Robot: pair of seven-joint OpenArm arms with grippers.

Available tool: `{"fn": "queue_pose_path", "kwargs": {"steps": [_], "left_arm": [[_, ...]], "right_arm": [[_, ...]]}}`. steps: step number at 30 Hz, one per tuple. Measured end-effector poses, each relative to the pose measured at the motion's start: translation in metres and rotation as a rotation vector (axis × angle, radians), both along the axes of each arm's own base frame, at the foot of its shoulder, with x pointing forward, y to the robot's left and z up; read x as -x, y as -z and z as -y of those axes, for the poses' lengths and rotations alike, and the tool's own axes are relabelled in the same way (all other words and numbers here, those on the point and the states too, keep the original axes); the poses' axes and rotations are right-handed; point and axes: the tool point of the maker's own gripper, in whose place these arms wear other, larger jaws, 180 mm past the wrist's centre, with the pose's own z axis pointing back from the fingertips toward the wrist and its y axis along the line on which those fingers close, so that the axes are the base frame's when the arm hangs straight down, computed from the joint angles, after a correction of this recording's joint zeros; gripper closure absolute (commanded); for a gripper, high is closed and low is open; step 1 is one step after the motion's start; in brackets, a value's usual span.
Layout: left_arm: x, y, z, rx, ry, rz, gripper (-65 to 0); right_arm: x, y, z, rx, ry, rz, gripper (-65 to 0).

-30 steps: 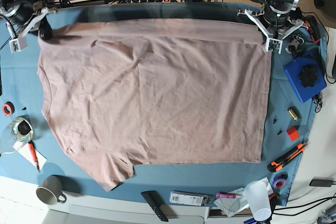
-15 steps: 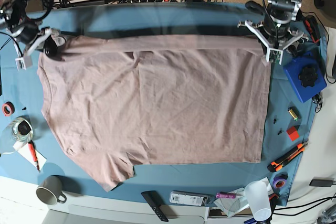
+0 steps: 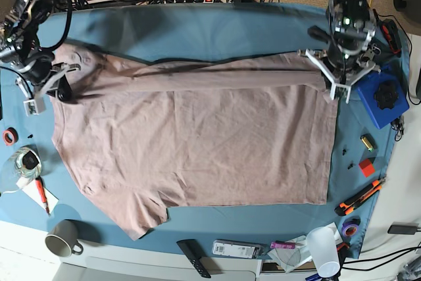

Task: Fold the T-shirt properly
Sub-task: 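Fold the held shirt edge over the body with both grippers, release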

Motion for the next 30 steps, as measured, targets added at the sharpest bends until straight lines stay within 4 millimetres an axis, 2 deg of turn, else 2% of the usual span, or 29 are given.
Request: {"fn": "queue_pose_path", "kwargs": {"steps": [4,7,10,13,17,21,24,28,30], "left_arm": [[-0.021,-0.014,-0.008,-0.026,0.011,0.047,0.0],[-0.033,-0.024,-0.012,-0.011,0.021,0.079,0.0],[-0.040,-0.022,-0.013,0.012,0.017,0.078,0.0],[-0.049,-0.020,-0.013,0.031,0.015,0.079,0.0],[-0.072,-0.024,-0.014,0.063,0.003,0.100,0.0],[-0.089,-0.021,-0.018,0.078,-0.012,0.097,0.0],[-0.099,-0.029,-0.018,0.079,-0.013,0.120,0.0],[-0.106,-0.037,-0.018,0.080,-0.011,0.153,0.0],[-0.108,-0.032,-0.019,0.085,-0.015,0.150,0.0]], "right_arm": [[-0.017,-0.003,-0.001,0.010,0.004,0.035,0.0],[-0.029,0.010,0.001,-0.050,0.025,0.019,0.0],[-0.039,0.022,0.007,-0.108,0.067,-0.005,0.0],[-0.058,0.014,0.008,-0.135,0.075,0.029,0.0],[-0.080,0.001,0.009,-0.169,0.085,0.081,0.0],[-0.090,0.009,0.011,-0.222,0.111,0.062,0.0],[-0.098,0.009,0.011,-0.248,0.116,0.065,0.0],[-0.104,0.009,0.013,-0.242,0.114,0.085,0.0],[-0.103,0.013,0.017,-0.208,0.119,0.070,0.0]]}}
